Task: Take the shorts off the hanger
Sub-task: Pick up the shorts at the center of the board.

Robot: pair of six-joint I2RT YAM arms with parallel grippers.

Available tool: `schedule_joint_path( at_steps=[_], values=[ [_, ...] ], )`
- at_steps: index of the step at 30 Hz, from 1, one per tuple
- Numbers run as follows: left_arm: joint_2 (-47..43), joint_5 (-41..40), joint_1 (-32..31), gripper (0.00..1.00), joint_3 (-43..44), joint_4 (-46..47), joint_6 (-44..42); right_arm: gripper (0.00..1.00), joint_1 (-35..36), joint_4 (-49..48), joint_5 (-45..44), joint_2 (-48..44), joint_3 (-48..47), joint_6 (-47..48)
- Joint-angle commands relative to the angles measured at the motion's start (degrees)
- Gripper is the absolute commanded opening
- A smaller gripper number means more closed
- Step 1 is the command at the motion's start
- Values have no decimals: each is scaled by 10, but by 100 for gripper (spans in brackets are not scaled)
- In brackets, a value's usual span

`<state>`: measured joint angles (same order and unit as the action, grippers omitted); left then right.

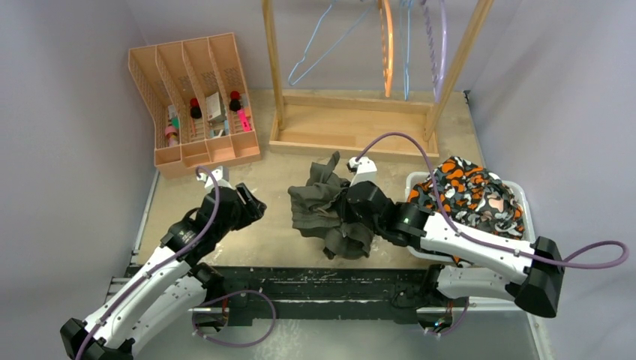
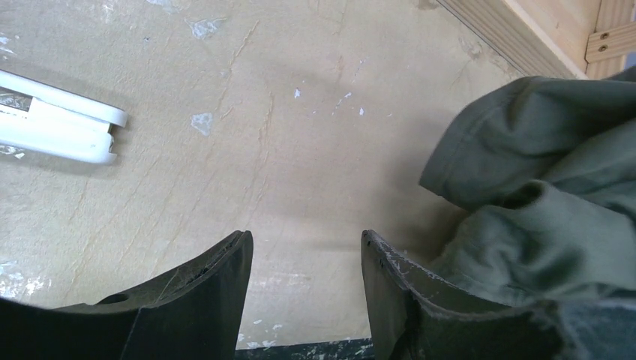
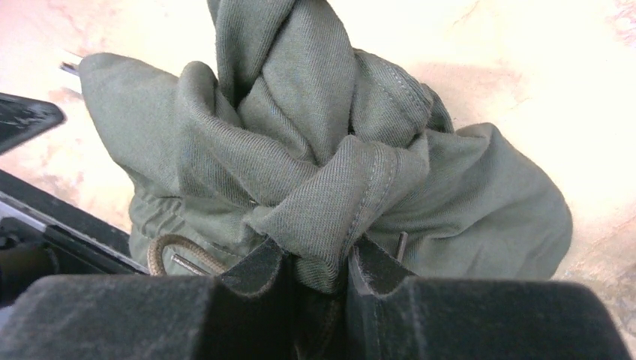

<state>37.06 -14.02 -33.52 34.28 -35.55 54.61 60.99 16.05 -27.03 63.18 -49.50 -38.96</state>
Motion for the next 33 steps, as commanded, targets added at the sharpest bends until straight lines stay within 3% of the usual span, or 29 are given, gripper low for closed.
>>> schedule_joint_path(
  at_steps=[1, 5, 9, 11, 13, 16, 22, 29, 30, 33],
  values=[
    [-2, -11, -2, 54, 22, 8, 13, 12, -42, -71, 103, 27, 22, 53],
    [-2, -6, -2, 55, 20, 8, 14, 16, -49, -82, 130, 76, 21, 68],
    [-2, -3, -2, 54, 17, 6, 13, 27, -55, 10, 127, 151, -31, 49],
    [-3, -4, -2, 54, 15, 6, 13, 48, -56, 53, 89, 179, -54, 24],
    [-5, -5, -2, 55, 13, 6, 13, 63, -55, 77, 80, 182, -75, 6],
    [-7, -6, -2, 54, 10, 8, 13, 98, -55, 99, 76, 174, -74, -30],
    [-2, -2, -2, 55, 9, 12, 6, 100, -48, 109, 78, 227, -64, -112],
    [-4, -2, -2, 55, 8, 13, 6, 99, -7, 156, 40, 393, -116, -229],
    [-5, -1, -2, 55, 8, 14, 6, 97, -7, 163, 34, 416, -121, -239],
    [-5, 4, -2, 55, 11, 10, 4, 76, -2, 161, 24, 444, -119, -250]
  ],
)
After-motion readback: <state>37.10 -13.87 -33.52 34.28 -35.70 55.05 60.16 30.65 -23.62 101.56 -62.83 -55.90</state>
